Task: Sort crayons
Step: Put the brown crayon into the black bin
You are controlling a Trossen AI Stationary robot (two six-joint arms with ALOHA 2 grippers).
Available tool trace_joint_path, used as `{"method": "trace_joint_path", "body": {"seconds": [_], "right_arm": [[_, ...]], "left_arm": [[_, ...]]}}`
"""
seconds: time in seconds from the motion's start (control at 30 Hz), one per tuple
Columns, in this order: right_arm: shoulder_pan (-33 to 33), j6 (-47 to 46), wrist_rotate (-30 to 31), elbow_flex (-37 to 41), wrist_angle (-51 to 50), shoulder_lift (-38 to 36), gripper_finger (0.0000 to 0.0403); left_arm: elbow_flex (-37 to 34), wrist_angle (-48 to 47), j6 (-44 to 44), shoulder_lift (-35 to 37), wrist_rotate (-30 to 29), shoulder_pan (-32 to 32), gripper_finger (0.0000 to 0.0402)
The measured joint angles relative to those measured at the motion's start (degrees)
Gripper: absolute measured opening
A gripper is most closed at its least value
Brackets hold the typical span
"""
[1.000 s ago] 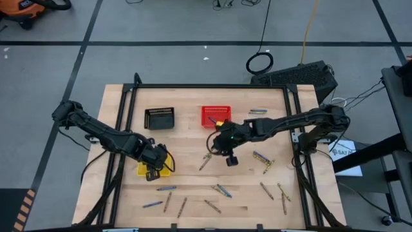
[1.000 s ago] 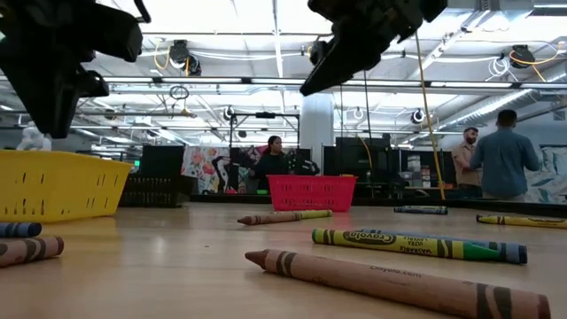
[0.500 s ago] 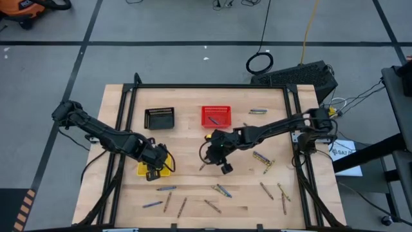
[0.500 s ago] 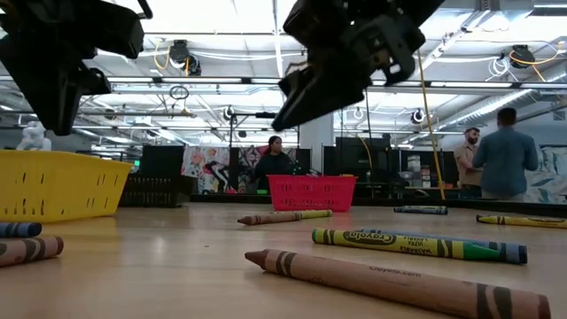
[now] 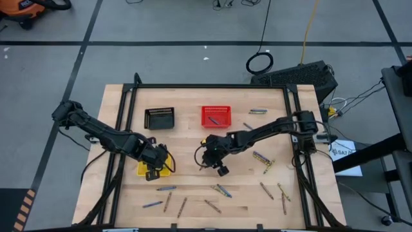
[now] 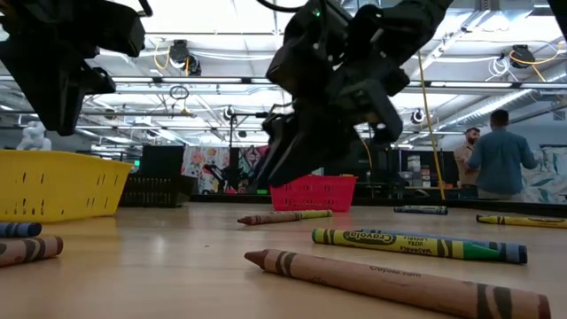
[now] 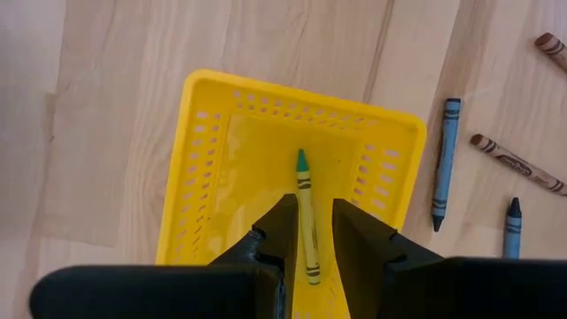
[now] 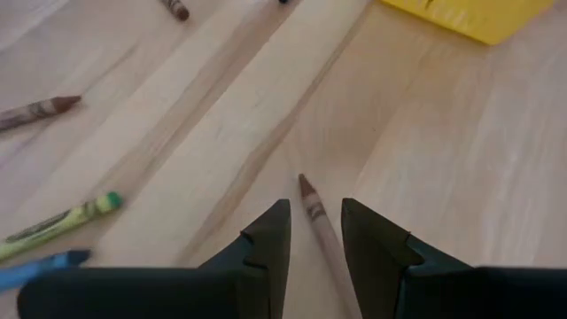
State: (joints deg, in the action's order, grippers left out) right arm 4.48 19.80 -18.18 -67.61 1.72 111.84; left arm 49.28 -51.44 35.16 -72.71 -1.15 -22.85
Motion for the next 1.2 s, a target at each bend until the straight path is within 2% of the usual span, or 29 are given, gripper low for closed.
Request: {"method": "trace_joint_path", "body": {"seconds": [1.2], "right_arm": [[-0.82,0.85,0.05,-0.04,1.03,4.02,0.0091]], "left_arm": [[0.0,0.05,0.42,-0.04,0.0,-0.04,0.007]]}}
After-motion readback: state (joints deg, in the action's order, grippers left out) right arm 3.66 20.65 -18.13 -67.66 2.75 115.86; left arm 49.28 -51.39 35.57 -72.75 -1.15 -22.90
